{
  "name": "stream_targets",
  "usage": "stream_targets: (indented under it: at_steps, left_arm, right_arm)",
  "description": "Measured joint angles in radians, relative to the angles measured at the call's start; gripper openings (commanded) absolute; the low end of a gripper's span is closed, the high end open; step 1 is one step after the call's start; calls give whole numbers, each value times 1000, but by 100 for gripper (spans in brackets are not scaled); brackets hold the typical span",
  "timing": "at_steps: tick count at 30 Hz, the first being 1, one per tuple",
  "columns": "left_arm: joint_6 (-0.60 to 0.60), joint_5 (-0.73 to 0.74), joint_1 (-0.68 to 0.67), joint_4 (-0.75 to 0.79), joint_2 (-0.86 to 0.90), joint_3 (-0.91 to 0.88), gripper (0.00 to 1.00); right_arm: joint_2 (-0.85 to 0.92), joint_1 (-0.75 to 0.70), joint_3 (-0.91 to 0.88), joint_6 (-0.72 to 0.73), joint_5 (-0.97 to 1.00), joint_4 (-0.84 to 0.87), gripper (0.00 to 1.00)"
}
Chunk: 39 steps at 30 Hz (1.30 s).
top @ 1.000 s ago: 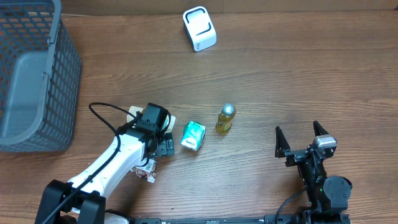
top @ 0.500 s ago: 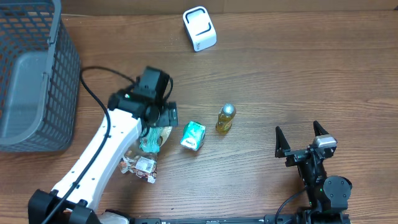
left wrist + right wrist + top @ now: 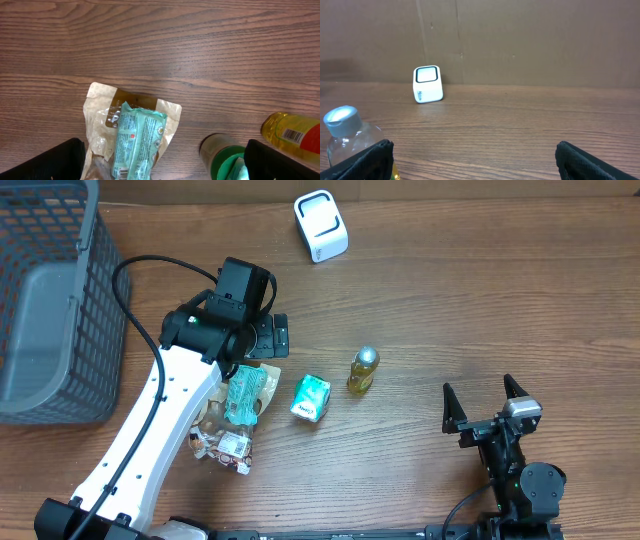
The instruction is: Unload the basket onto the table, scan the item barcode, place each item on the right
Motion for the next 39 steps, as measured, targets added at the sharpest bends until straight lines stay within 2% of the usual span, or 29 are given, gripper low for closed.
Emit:
stream_targets:
  at_steps: [12,17,19,22,26,27,32,39]
  left_arm:
    - [19,-46,3,-30,0,0,100]
    - [23,-73,61,-5,0,0,98]
    - [37,-47,88,-6,0,0,93]
    - [95,85,121,-8,0,0,81]
    - [175,296,106,-23,0,0,50]
    - [190,329,95,-27,0,0,46]
    - [228,435,24,-63,6,0,45]
    - [233,470,-9,-126,55,-1,43]
  right_arm:
    - [0,0,0,0,0,0,100]
    - [0,0,0,0,0,0,100]
    - [0,0,0,0,0,0,100]
    - [0,0,0,0,0,0,100]
    - [0,0,0,0,0,0,100]
    - [0,0,0,0,0,0,100]
    - [0,0,0,0,0,0,100]
    - [0,0,0,0,0,0,100]
